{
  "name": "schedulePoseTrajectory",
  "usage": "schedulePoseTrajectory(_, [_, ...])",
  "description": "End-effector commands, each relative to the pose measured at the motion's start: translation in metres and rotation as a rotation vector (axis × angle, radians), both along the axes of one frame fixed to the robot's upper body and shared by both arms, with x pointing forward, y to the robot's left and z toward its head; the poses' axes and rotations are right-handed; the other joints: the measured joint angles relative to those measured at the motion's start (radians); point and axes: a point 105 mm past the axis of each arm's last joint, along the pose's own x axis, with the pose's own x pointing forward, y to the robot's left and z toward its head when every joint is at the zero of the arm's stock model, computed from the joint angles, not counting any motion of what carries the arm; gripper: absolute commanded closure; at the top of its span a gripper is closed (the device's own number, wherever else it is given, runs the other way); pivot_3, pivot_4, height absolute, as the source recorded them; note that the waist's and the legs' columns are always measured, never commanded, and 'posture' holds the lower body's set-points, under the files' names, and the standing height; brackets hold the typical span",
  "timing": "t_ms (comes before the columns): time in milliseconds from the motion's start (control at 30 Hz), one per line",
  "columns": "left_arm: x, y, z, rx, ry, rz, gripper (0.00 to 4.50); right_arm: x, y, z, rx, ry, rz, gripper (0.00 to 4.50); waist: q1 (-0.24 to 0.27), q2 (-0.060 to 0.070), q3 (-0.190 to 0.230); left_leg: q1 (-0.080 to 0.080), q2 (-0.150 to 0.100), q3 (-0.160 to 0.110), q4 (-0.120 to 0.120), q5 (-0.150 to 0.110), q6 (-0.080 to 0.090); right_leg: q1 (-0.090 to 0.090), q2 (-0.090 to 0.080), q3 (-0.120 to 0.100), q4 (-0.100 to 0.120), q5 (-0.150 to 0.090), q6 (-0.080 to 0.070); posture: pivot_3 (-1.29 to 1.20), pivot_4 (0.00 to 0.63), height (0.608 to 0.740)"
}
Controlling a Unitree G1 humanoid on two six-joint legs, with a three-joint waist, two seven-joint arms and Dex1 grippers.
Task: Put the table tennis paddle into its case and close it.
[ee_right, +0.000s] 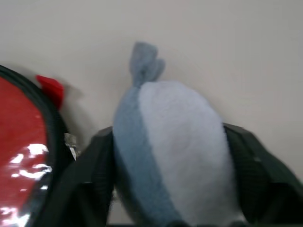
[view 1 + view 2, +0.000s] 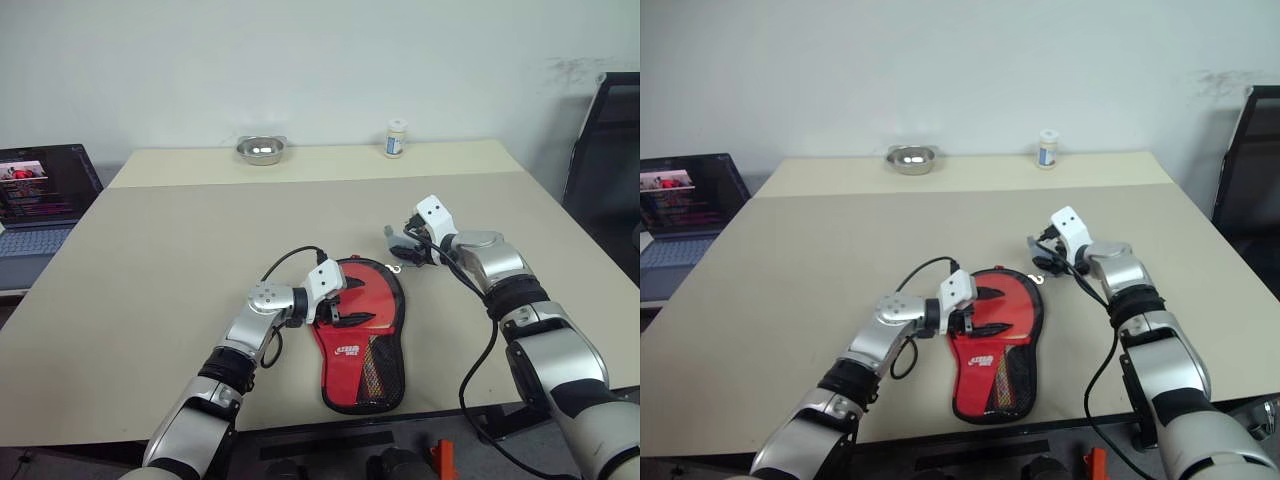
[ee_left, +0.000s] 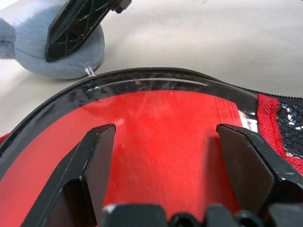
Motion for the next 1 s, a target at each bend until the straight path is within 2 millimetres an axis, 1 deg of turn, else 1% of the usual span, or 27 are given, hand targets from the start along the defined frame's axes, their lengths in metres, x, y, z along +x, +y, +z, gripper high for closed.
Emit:
schedulePoseTrajectory(33, [-0.009,0.002,-0.032,0.077,0.079,-0.007,0.78,0.004,-0.003,0.011,-0.057,-0.067,0.007,2.55,0.0,0.001,-0.001,0.001,0.0,0.0,0.0,0.0,0.0,0.001,0.0,0.0,0.0,0.0,0.0,0.0,0.15,0.74])
schedulePoseTrajectory(133, [-0.011,0.003,-0.041,0.089,0.097,-0.009,0.78,0.001,-0.008,0.007,-0.113,-0.082,0.021,3.46,0.001,0.002,-0.001,0.003,0.0,0.0,0.0,0.0,0.0,0.003,0.0,0.0,0.0,0.0,0.0,0.0,0.15,0.74])
schedulePoseTrajectory(233, [-0.011,0.003,-0.048,0.095,0.114,-0.005,0.78,-0.002,-0.018,0.01,-0.128,-0.103,-0.001,4.03,0.004,0.002,-0.002,0.004,0.0,0.0,0.0,0.0,0.0,0.005,-0.001,-0.001,0.0,0.0,0.0,0.0,0.15,0.74])
schedulePoseTrajectory(300, [-0.011,0.002,-0.053,0.101,0.125,-0.001,0.78,-0.007,-0.031,0.014,-0.141,-0.109,-0.019,4.14,0.009,0.003,-0.003,0.005,0.0,0.0,0.0,0.0,0.0,0.006,-0.002,-0.001,0.0,0.0,0.0,0.0,0.15,0.74])
schedulePoseTrajectory(433, [-0.01,0.001,-0.058,0.106,0.143,0.002,0.78,-0.029,-0.071,0.019,-0.213,-0.089,-0.046,4.14,0.02,0.006,-0.004,0.006,-0.001,0.0,0.0,0.0,0.0,0.008,-0.006,-0.001,-0.002,0.0,0.001,0.0,0.15,0.74])
schedulePoseTrajectory(500, [-0.01,0.001,-0.061,0.109,0.154,0.005,0.78,-0.045,-0.089,0.02,-0.242,-0.058,-0.051,4.14,0.027,0.006,-0.005,0.008,-0.001,0.0,0.0,0.0,0.0,0.011,-0.007,-0.002,-0.003,0.0,0.001,0.0,0.15,0.74])
schedulePoseTrajectory(567, [-0.011,0.0,-0.065,0.118,0.164,0.006,0.78,-0.064,-0.1,0.02,-0.282,-0.022,-0.025,4.14,0.032,0.007,-0.005,0.012,-0.001,0.0,-0.001,0.0,0.0,0.014,-0.007,-0.002,-0.004,-0.001,0.002,0.0,0.15,0.74])
schedulePoseTrajectory(633, [-0.012,-0.001,-0.068,0.134,0.17,-0.001,0.78,-0.085,-0.099,0.02,-0.29,0.021,0.026,4.14,0.037,0.008,-0.006,0.013,-0.002,-0.001,-0.001,0.0,0.0,0.016,-0.008,-0.003,-0.006,-0.001,0.002,0.0,0.15,0.74])
schedulePoseTrajectory(700, [-0.012,-0.002,-0.071,0.155,0.17,-0.008,0.78,-0.113,-0.087,0.019,-0.282,0.084,0.122,4.15,0.043,0.008,-0.006,0.012,-0.002,-0.002,-0.001,-0.001,0.0,0.017,-0.009,-0.004,-0.007,-0.001,0.002,0.0,0.15,0.74])
schedulePoseTrajectory(767, [-0.012,-0.004,-0.072,0.167,0.171,-0.014,0.78,-0.132,-0.077,0.018,-0.279,0.121,0.181,4.16,0.047,0.008,-0.006,0.012,-0.003,-0.003,-0.001,-0.001,0.001,0.018,-0.009,-0.005,-0.008,-0.002,0.003,0.0,0.15,0.74])
schedulePoseTrajectory(833, [-0.012,-0.006,-0.072,0.178,0.176,-0.024,0.78,-0.146,-0.069,0.018,-0.275,0.142,0.215,4.16,0.048,0.008,-0.006,0.013,-0.003,-0.004,-0.001,-0.001,0.001,0.019,-0.009,-0.005,-0.009,-0.002,0.003,0.0,0.15,0.74])
schedulePoseTrajectory(900, [-0.012,-0.008,-0.075,0.211,0.177,-0.04,0.78,-0.162,-0.058,0.013,-0.27,0.174,0.26,4.17,0.049,0.008,-0.007,0.013,-0.003,-0.008,0.0,-0.001,0.001,0.02,-0.009,-0.006,-0.012,-0.003,0.0,0.0,0.15,0.74])
schedulePoseTrajectory(1000, [-0.013,-0.01,-0.079,0.257,0.171,-0.068,0.78,-0.176,-0.051,0.007,-0.272,0.204,0.287,4.17,0.05,0.007,-0.009,0.013,-0.003,-0.014,-0.001,-0.001,0.0,0.024,-0.009,-0.009,-0.018,-0.004,0.0,0.0,0.15,0.74])
